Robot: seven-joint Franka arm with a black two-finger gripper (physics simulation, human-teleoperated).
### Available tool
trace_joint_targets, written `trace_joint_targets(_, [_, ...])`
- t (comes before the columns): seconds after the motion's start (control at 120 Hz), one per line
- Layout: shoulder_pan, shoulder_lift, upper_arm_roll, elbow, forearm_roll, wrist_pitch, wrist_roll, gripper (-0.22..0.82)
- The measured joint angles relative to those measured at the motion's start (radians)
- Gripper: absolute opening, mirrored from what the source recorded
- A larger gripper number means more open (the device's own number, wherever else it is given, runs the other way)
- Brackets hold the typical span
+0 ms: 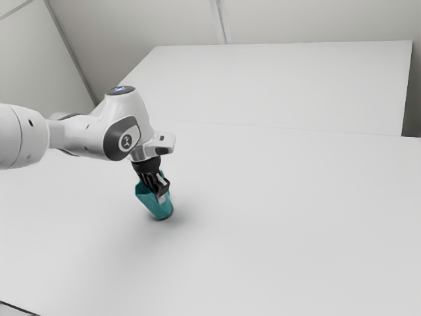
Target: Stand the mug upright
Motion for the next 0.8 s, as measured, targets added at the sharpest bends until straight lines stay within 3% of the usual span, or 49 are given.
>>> trace_joint_targets(0.092, [-0.001,0.001,0.000,0.000,-0.001,0.002,-0.017,-0.02])
trace_joint_targets(0.258, [-0.002,-0.019,-0.003,0.004,-0.012,0.000,-0.042,0.28])
trace_joint_targets(0.383, [0.005,-0.081,-0.015,0.021,-0.029,-0.007,-0.057,0.42])
trace_joint_targets(0.525, [-0.001,-0.095,-0.016,0.181,-0.046,-0.085,-0.070,0.51])
trace_joint_targets(0.683, [-0.003,0.009,-0.007,0.469,-0.045,-0.235,-0.081,0.56])
trace_joint_targets(0.8, [0.017,0.030,-0.004,0.576,-0.041,-0.340,-0.087,0.58])
